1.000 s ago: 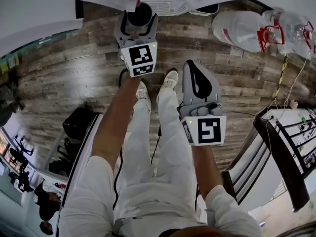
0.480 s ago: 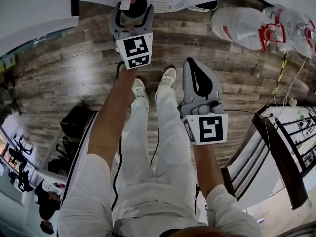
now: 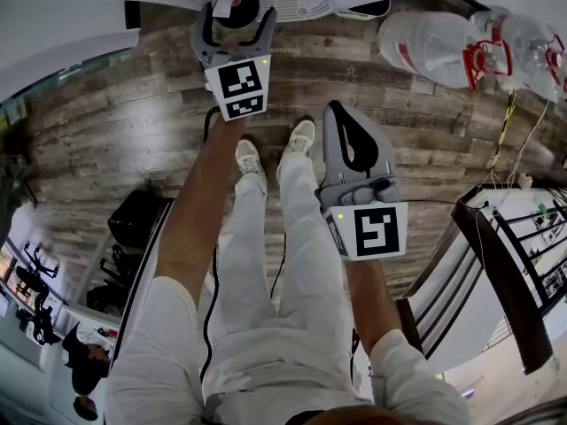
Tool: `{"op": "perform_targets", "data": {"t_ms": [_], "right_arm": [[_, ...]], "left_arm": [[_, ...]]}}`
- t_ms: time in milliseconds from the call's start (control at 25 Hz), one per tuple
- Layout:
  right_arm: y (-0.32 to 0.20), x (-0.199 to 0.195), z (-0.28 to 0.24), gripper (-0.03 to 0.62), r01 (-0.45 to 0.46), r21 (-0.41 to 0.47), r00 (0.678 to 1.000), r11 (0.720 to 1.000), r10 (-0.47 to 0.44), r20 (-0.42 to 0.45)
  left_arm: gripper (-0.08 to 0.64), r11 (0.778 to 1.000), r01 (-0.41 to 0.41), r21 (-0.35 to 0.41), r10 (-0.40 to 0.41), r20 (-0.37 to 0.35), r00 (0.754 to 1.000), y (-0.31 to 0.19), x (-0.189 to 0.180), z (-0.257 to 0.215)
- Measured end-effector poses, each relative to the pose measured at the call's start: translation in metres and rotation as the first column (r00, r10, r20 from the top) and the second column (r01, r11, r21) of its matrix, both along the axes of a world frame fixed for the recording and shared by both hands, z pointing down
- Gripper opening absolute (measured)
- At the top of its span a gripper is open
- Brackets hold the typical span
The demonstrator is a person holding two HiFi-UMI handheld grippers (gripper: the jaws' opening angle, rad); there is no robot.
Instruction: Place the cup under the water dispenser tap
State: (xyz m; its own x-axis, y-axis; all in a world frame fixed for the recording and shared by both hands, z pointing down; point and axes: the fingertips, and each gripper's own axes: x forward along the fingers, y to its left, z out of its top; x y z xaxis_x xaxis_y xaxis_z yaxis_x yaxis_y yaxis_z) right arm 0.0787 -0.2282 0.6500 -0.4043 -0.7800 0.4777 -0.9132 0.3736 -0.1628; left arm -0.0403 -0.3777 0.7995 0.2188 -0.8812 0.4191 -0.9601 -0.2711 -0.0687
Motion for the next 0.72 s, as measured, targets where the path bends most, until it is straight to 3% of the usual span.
{"op": "perform_targets", "data": {"t_ms": [320,600,720], "right_arm": [[0.001,-0.002,-0.017,-0.002,-0.012,0.02,1.0,1.0,0.012,-0.004],[0.013,-0.004,-0.058,0.0,-0.062,0.041,0.998,0.997,0.062,0.013],[0.021,-0.009,-0.082,0.0,-0.071,0.055,0.997,0.996,0.071,0.013]], "left_arm": [[0.426,1.0,0.013,-0.025,-0.014,-0.033,0.999,0.01,-0.007,-0.019],[0.425,1.0,-0.009,-0.014,0.008,-0.078,0.997,0.036,-0.005,-0.079],[0.392,1.0,-0.015,-0.018,0.013,-0.083,0.996,0.053,-0.011,-0.108]]}}
